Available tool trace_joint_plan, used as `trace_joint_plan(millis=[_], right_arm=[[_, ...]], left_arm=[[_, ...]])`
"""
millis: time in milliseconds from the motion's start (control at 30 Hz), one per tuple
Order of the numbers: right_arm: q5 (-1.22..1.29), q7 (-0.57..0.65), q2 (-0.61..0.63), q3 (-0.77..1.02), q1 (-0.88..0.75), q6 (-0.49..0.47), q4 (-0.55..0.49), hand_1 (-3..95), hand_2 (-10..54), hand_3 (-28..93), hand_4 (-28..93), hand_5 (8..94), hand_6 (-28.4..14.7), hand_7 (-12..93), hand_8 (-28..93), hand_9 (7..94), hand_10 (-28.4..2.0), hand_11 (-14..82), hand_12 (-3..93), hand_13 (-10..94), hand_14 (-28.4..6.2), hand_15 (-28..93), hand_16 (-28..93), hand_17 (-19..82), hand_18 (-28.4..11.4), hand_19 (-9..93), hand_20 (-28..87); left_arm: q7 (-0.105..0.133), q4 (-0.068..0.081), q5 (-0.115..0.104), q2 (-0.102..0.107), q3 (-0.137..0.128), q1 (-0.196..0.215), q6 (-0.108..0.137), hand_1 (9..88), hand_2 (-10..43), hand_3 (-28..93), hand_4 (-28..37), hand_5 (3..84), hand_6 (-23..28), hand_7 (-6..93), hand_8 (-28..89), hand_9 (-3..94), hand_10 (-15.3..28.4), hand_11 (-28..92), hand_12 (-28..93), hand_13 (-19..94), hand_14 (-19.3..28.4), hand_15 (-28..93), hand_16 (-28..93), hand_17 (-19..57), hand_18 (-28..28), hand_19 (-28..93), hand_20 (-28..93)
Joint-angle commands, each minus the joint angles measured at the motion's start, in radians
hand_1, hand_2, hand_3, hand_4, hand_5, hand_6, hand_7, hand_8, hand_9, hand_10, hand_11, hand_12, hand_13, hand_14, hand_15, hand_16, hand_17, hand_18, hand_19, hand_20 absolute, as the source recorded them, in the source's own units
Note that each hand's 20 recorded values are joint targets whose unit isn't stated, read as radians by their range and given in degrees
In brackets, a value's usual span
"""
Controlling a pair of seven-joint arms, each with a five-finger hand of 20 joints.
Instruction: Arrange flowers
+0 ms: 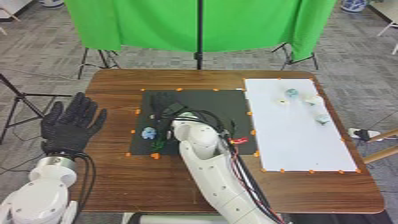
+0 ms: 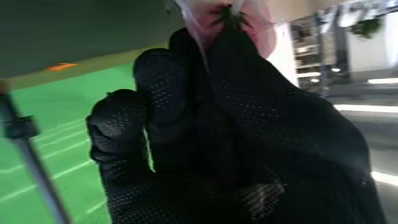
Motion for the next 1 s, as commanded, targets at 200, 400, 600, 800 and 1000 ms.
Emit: trace_joint_plan(millis=[200, 400, 600, 800, 1000], right_arm=[[-0.591, 0.007, 0.022, -0.023, 0.013, -0.033, -0.01, 62.1, -9.5, 76, -28, 63.9, -2.0, 23, -12, 70.4, -13.5, 13.7, 30.6, 65, -9.4, 57, 47, 36, -23.3, 86, 47], [-0.477, 0.084, 0.035, -0.067, 0.023, -0.082, -0.029, 59.5, -9.5, 77, -28, 61.7, -2.5, 22, -15, 67.0, -15.4, 18.9, 23.9, 64, -10.0, 57, 46, 36, -23.9, 86, 46], [-0.403, 0.122, 0.042, -0.082, 0.041, -0.095, -0.032, 57.0, -9.5, 80, -28, 60.7, -3.0, 21, -15, 65.0, -16.6, 21.4, 19.5, 63, -11.1, 58, 45, 35, -25.2, 87, 46], [-0.236, 0.201, 0.036, -0.093, 0.077, -0.085, -0.026, 53.2, -9.5, 81, -28, 60.3, -3.6, 20, -14, 64.4, -17.1, 21.3, 17.9, 63, -12.8, 59, 44, 35, -25.8, 88, 46], [-0.137, 0.248, 0.063, -0.137, 0.093, -0.087, -0.061, 51.3, -9.5, 82, -28, 60.5, -4.0, 19, -14, 64.2, -17.3, 21.3, 17.6, 62, -13.6, 61, 41, 35, -25.8, 88, 46]], left_arm=[[0.002, 0.01, -0.017, -0.011, 0.003, 0.008, 0.003, 28.9, 16.4, 77, -28.3, 52.6, 9.6, 21.2, -11, 45.1, 16.5, 34, 15, 33, 18.2, 62, -6, -4.7, 18.2, 47, 24], [0.001, 0.011, -0.021, -0.008, 0.007, 0.009, 0.011, 28.9, 16.4, 77, -28.3, 52.5, 9.6, 21.1, -11, 45.1, 16.5, 34, 15, 33, 18.2, 62, -6, -4.7, 18.2, 47, 24], [0.006, 0.009, -0.016, -0.01, 0.007, 0.015, 0.018, 29.0, 16.1, 77, -28.3, 52.0, 9.6, 21.2, -11, 45.0, 16.4, 34, 15, 33, 18.1, 62, -6, -4.6, 18.2, 47, 24], [0.008, 0.012, -0.019, -0.011, 0.011, 0.015, 0.019, 29.2, 16.0, 77, -28.3, 51.8, 9.4, 21.4, -11, 44.7, 16.4, 34, 15, 33, 18.1, 61, -6, -4.6, 18.2, 47, 24], [0.005, 0.012, -0.019, -0.016, 0.008, 0.017, 0.019, 29.2, 16.0, 77, -28.3, 51.8, 9.4, 21.5, -11, 44.8, 16.4, 35, 15, 33, 18.2, 62, -6, -4.7, 18.1, 47, 24]])
